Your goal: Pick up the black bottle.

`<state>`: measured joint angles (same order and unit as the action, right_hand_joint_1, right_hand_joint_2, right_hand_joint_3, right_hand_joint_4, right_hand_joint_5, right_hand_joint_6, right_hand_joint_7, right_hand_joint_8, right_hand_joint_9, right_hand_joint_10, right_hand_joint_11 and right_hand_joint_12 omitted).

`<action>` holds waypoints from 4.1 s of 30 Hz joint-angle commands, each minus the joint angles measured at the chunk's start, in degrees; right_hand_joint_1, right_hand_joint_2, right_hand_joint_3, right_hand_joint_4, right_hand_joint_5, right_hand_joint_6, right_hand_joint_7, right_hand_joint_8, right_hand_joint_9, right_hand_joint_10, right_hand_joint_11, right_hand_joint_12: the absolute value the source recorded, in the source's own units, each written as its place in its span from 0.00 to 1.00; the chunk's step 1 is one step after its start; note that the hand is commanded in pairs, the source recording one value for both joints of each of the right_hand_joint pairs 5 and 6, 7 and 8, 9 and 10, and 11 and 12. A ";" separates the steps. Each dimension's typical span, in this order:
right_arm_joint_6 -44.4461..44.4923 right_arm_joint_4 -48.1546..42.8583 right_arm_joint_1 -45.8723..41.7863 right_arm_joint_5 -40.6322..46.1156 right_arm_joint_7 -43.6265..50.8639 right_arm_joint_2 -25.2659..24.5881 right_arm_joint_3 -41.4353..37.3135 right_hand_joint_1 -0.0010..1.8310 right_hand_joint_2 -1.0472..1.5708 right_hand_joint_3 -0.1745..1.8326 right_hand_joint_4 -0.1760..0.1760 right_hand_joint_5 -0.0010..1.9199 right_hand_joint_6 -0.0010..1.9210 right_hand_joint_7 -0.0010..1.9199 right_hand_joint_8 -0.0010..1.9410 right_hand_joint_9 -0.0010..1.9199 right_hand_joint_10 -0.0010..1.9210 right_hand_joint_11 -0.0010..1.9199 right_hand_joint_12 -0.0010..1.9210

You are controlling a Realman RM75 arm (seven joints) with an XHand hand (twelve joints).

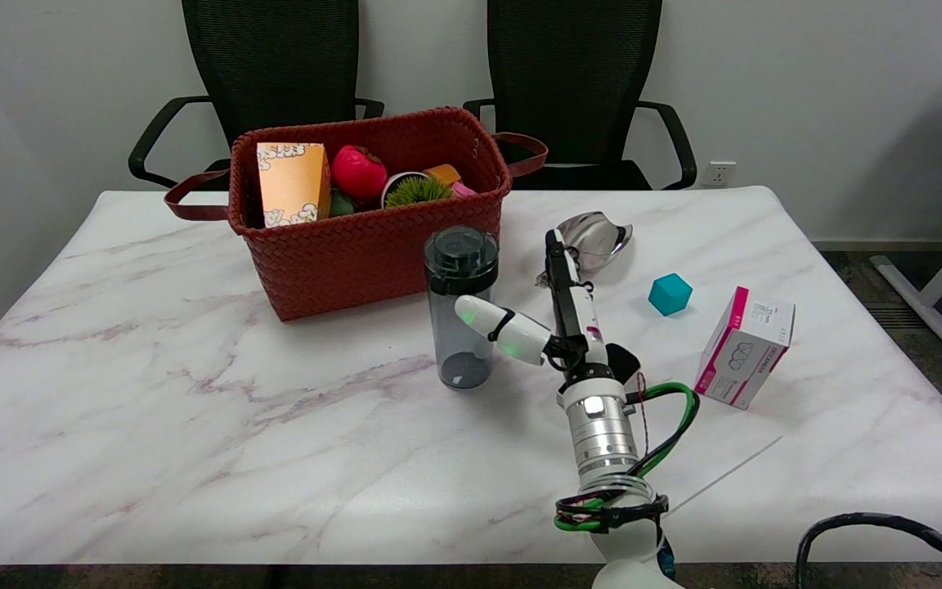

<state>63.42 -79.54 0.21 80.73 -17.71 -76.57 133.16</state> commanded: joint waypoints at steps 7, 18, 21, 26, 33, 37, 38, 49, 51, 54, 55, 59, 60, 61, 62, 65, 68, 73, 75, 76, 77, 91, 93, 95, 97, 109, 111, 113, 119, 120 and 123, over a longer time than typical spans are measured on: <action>-2.33 -4.38 -2.92 -0.78 -2.47 1.99 3.57 0.54 0.66 0.00 0.50 0.00 0.00 0.00 0.00 0.00 0.00 0.00 0.00; -4.33 -4.23 -4.14 -0.84 -2.39 2.12 3.68 0.54 0.66 0.00 0.50 0.00 0.00 0.00 0.00 0.00 0.00 0.00 0.00; -5.95 -3.44 -4.05 -0.84 -2.39 1.78 2.91 0.54 0.66 0.00 0.50 0.00 0.00 0.00 0.00 0.00 0.00 0.00 0.00; -7.12 -1.93 -3.89 -0.84 -2.39 1.10 1.78 0.53 0.67 0.00 0.50 0.00 0.00 0.00 0.00 0.00 0.00 0.00 0.00; -8.66 -0.47 -3.55 -0.52 -2.49 1.08 0.35 0.53 0.67 0.00 0.50 0.00 0.00 0.00 0.00 0.00 0.00 0.00 0.00; -9.76 0.07 -2.97 -0.49 -2.47 1.02 -0.36 0.53 0.67 0.00 0.50 0.00 0.00 0.00 0.00 0.00 0.00 0.00 0.00; -9.76 0.15 -2.75 -0.36 -2.49 1.02 -0.36 0.53 0.67 0.00 0.50 0.00 0.00 0.00 0.00 0.00 0.00 0.00 0.00; -12.23 1.99 0.03 -0.12 -2.95 0.54 -0.38 0.53 0.67 0.00 0.50 0.00 0.00 0.00 0.00 0.00 0.00 0.00 0.00; -12.39 2.31 0.46 -0.04 -3.03 0.42 -0.44 0.52 0.67 0.00 0.50 0.00 0.00 0.00 0.00 0.00 0.00 0.00 0.00; -13.09 2.56 1.00 -0.04 -3.03 0.20 -0.44 0.52 0.67 0.00 0.50 0.00 0.00 0.00 0.00 0.00 0.00 0.00 0.00; -13.31 2.71 1.15 -0.04 -3.03 0.12 -0.44 0.52 0.67 0.00 0.50 0.00 0.00 0.00 0.00 0.00 0.00 0.00 0.00; -13.59 3.03 1.65 -0.04 -3.03 -0.18 -0.50 0.52 0.67 0.00 0.50 0.00 0.00 0.00 0.00 0.00 0.00 0.00 0.00; -13.59 3.09 1.81 -0.04 -3.03 -0.18 -0.42 0.52 0.67 0.00 0.50 0.00 0.00 0.00 0.00 0.00 0.00 0.00 0.00; -13.59 3.09 1.93 -0.04 -3.03 -0.18 -0.34 0.52 0.67 0.00 0.50 0.00 0.00 0.00 0.00 0.00 0.00 0.00 0.00; -13.59 3.11 1.95 -0.04 -3.03 -0.20 -0.28 0.52 0.67 0.00 0.50 0.00 0.00 0.00 0.00 0.00 0.00 0.00 0.00; -13.59 3.30 2.09 -0.16 -3.03 -0.62 -0.38 0.52 0.68 0.00 0.50 0.00 0.00 0.00 0.00 0.00 0.00 0.00 0.00; -13.59 3.61 2.39 -0.30 -3.03 -0.98 -0.52 0.52 0.68 0.00 0.50 0.00 0.00 0.00 0.00 0.00 0.00 0.00 0.00; -13.59 3.90 3.05 -0.44 -3.03 -1.06 -0.20 0.52 0.68 0.00 0.50 0.00 0.00 0.00 0.00 0.00 0.00 0.00 0.00; -13.59 4.06 3.05 -0.46 -3.03 -1.16 -0.22 0.52 0.68 0.00 0.50 0.00 0.00 0.00 0.00 0.00 0.00 0.00 0.00; -13.59 4.14 3.05 -0.52 -3.03 -1.26 -0.30 0.52 0.68 0.00 0.50 0.00 0.00 0.00 0.00 0.00 0.00 0.00 0.00; -13.59 4.22 3.07 -0.54 -3.03 -1.42 -0.38 0.52 0.68 0.00 0.50 0.00 0.00 0.00 0.00 0.00 0.00 0.00 0.00; -13.59 5.10 3.57 -0.68 -4.39 -2.04 -0.18 0.52 0.68 0.00 0.50 0.00 0.00 0.00 0.00 0.00 0.00 0.02 0.02; -13.59 5.26 3.79 -0.68 -4.41 -2.12 -0.10 0.52 0.69 0.00 0.50 0.00 0.00 0.00 0.00 0.00 0.00 0.04 0.04; -13.59 5.42 3.93 -0.68 -4.57 -2.20 -0.04 0.51 0.69 0.00 0.50 0.00 0.00 0.00 0.00 0.00 0.00 0.05 0.05; -13.59 5.51 3.93 -0.68 -5.07 -2.26 -0.04 0.50 0.69 0.00 0.50 0.00 0.00 0.00 0.00 0.00 0.00 0.06 0.06; -13.09 5.00 2.62 -0.66 -5.83 -2.04 -0.44 0.50 0.69 0.00 0.50 0.00 0.00 0.14 0.13 0.15 0.15 0.19 0.19; -12.93 5.00 2.54 -0.56 -5.83 -2.10 -0.44 0.50 0.70 0.00 0.50 0.13 0.13 0.25 0.25 0.22 0.22 0.24 0.24; -12.87 5.00 2.49 -0.44 -5.91 -2.10 -0.44 0.50 0.70 0.00 0.50 0.26 0.26 0.34 0.34 0.29 0.29 0.29 0.29; -12.01 4.92 2.49 -0.68 -5.91 -2.10 -0.44 0.50 0.72 0.00 0.50 0.49 0.49 0.47 0.47 0.40 0.40 0.38 0.38; -11.72 4.92 2.49 -0.68 -5.91 -2.12 -0.42 0.50 0.72 0.00 0.50 0.49 0.49 0.49 0.49 0.41 0.41 0.39 0.39; -10.62 4.90 2.49 -0.68 -5.91 -2.18 -0.18 0.50 0.73 0.00 0.50 0.52 0.52 0.52 0.52 0.43 0.43 0.40 0.40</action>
<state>50.47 -74.45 3.05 80.09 -23.23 -78.59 132.84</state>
